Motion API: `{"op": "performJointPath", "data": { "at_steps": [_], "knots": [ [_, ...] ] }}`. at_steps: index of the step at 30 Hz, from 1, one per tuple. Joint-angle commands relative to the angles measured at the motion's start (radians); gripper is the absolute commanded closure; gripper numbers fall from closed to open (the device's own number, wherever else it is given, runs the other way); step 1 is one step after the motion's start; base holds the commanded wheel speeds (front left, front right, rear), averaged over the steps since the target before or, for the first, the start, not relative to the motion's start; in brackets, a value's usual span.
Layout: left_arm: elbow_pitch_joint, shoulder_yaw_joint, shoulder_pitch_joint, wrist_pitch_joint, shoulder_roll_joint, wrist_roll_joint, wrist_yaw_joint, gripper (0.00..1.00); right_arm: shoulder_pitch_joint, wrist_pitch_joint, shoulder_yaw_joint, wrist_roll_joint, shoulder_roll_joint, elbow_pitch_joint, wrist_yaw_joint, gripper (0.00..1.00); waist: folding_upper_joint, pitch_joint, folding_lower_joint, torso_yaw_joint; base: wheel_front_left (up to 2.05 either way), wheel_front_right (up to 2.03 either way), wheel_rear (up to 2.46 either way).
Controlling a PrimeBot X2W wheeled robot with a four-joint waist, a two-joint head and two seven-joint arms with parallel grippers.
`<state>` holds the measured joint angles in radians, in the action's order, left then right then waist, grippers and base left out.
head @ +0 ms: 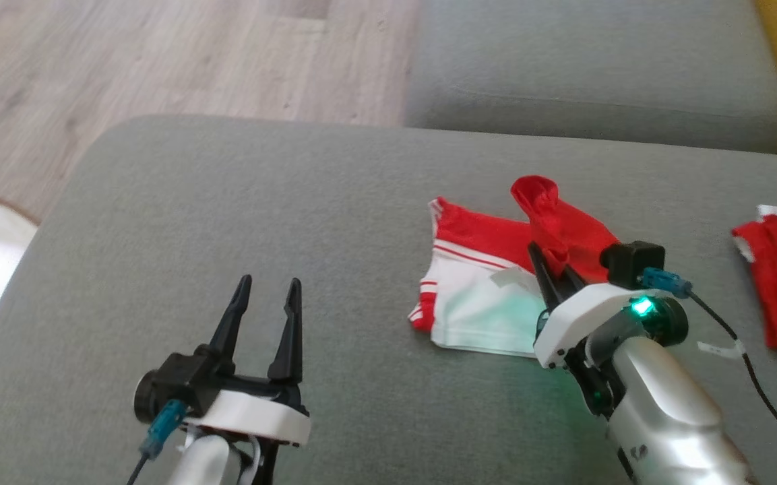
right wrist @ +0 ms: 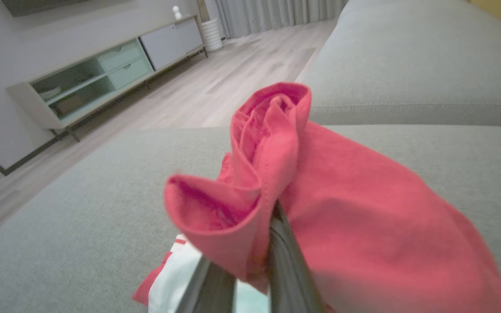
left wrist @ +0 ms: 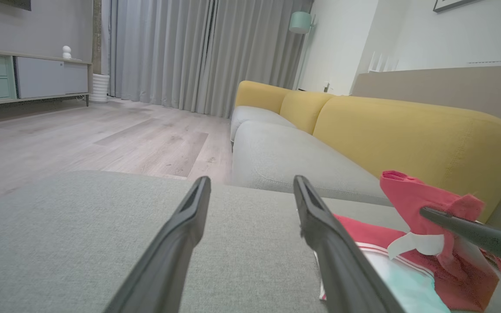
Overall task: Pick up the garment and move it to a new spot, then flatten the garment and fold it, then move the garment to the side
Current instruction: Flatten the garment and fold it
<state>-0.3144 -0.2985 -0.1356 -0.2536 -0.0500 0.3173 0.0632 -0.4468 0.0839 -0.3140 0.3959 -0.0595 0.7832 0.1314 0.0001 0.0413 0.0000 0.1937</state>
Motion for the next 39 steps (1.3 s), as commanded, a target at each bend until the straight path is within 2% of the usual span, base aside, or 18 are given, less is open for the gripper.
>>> {"op": "performJointPath", "data": {
  "at_steps": [1,13,14,15,21,26,32,36,39],
  "knots": [
    [0.029,0.014,-0.057,-0.005,-0.003,0.002,0.004,0.0,-0.085,0.027,-0.046,0.026,0.009,0.016,-0.001,1.0,-0.0001,-0.035,0.0,0.044,0.0,0.0,0.0],
    [0.017,-0.007,-0.092,-0.006,-0.002,0.018,-0.001,0.0,-0.166,0.09,-0.162,0.111,0.009,0.197,-0.001,1.0,-0.0001,-0.099,0.0,0.11,0.0,0.0,0.0],
    [0.016,-0.008,-0.093,-0.006,-0.002,0.019,-0.002,0.0,-0.168,0.089,-0.184,0.114,0.009,0.204,-0.001,0.45,-0.0001,-0.1,0.0,0.111,0.0,0.0,0.0],
    [0.014,-0.008,-0.095,-0.007,-0.002,0.02,-0.002,0.0,-0.166,0.086,-0.209,0.122,0.009,0.203,-0.001,0.0,-0.0001,-0.101,0.0,0.111,0.0,0.0,0.0],
    [0.0,-0.003,-0.1,-0.007,-0.002,0.024,-0.007,0.0,-0.129,0.04,-0.422,0.252,0.009,0.065,-0.001,0.0,-0.0001,-0.082,0.0,0.083,0.0,0.0,0.0],
    [0.004,0.009,-0.096,-0.008,-0.005,0.025,-0.012,0.0,-0.166,0.091,-0.451,0.277,0.009,0.062,-0.001,0.0,-0.0001,-0.059,0.0,0.028,0.0,0.0,0.0],
    [0.026,0.038,-0.079,-0.008,-0.009,0.024,-0.02,0.0,-0.21,0.16,-0.374,0.199,0.009,0.142,-0.001,0.0,-0.0001,-0.032,0.0,-0.052,0.0,0.0,0.0],
    [0.041,0.059,-0.067,-0.008,-0.01,0.018,-0.024,0.0,-0.226,0.176,-0.252,0.087,-0.001,0.199,-0.001,0.0,-0.0001,-0.023,0.0,-0.103,0.0,0.0,0.0],
    [0.054,0.078,-0.063,-0.008,-0.01,0.015,-0.027,0.0,-0.205,0.177,-0.144,-0.008,-0.043,0.151,-0.001,0.0,-0.0001,-0.022,0.0,-0.135,0.0,0.0,0.0]
  ]
}}
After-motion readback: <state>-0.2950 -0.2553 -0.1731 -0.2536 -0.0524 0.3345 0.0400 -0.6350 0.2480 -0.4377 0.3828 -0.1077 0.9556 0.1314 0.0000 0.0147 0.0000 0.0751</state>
